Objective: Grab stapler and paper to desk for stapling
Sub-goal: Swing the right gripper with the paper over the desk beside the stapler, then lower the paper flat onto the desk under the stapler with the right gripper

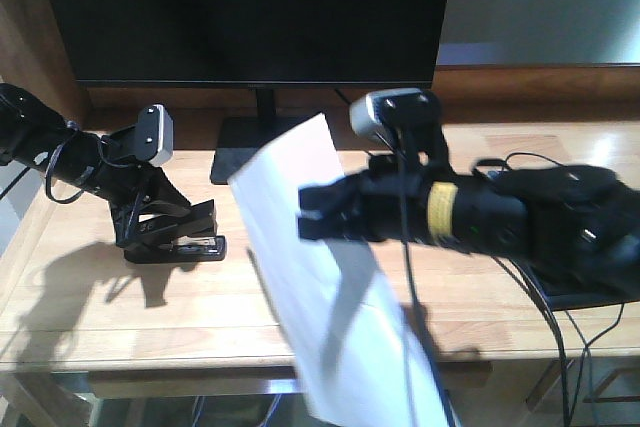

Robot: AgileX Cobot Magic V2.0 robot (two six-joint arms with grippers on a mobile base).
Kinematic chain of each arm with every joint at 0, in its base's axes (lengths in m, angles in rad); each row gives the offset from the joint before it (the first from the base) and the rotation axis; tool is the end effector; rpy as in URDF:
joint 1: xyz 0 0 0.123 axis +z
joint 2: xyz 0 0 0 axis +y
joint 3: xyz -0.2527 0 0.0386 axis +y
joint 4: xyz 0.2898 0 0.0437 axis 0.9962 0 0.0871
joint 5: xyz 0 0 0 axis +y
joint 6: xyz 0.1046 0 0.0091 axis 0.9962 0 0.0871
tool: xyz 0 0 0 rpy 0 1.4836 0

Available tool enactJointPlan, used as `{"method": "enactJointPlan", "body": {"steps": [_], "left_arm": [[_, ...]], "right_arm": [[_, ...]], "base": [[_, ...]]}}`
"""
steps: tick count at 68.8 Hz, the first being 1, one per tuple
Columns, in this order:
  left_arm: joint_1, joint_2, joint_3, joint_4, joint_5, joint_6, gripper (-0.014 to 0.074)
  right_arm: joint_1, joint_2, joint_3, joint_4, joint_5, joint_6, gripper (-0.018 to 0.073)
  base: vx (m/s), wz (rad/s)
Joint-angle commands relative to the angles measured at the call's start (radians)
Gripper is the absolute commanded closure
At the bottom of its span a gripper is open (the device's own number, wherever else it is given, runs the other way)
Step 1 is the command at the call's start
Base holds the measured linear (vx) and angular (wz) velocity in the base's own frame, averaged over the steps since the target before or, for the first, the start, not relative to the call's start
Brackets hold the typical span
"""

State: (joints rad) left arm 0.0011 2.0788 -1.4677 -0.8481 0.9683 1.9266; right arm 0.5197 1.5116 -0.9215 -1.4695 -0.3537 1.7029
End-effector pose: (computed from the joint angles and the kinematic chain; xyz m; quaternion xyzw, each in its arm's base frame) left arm 0.4420 -0.0644 0.1152 0.6220 0.7006 -0.1690 0.3062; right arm 0.3091 0.2185 0.2083 -0.2078 0.8170 0.3300 0.4247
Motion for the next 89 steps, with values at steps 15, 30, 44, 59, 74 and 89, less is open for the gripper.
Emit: {"method": "enactJointPlan", "body": {"steps": [15, 30, 44, 59, 74, 89], "left_arm": [[-0.004, -0.063, -0.024, -0.045, 0.011, -0.010, 0.0603], [-0.004, -0.063, -0.024, -0.045, 0.011, -0.010, 0.0603], [-0.004, -0.063, -0.024, -0.045, 0.011, -0.010, 0.0603], [-0.003, -0.063, -0.024, -0.045, 0.011, -0.010, 0.0603], [-0.003, -0.063, -0.024, -0.045, 0.011, -0.010, 0.0603], [-0.003, -0.063, -0.024, -0.045, 0.012, -0.010, 0.0603]], "right_arm": [[-0.002, 0.217, -0.139, 0.223, 0.238, -0.083, 0.0561], [-0.002, 0.371, -0.224, 0.223, 0.255, -0.081, 0.0561], [-0.002, 0.374, -0.265, 0.211, 0.218, -0.096, 0.0561], [-0.002, 0.374, -0.273, 0.217, 0.176, -0.112, 0.0561], [-0.002, 0.374, -0.309, 0.223, 0.118, -0.157, 0.0561], [-0.002, 0.418, -0.379, 0.264, 0.131, -0.157, 0.0561]], "base": [[0.00, 0.00], [0.00, 0.00], [0.00, 0.00], [0.00, 0.00], [0.00, 0.00], [0.00, 0.00]]}}
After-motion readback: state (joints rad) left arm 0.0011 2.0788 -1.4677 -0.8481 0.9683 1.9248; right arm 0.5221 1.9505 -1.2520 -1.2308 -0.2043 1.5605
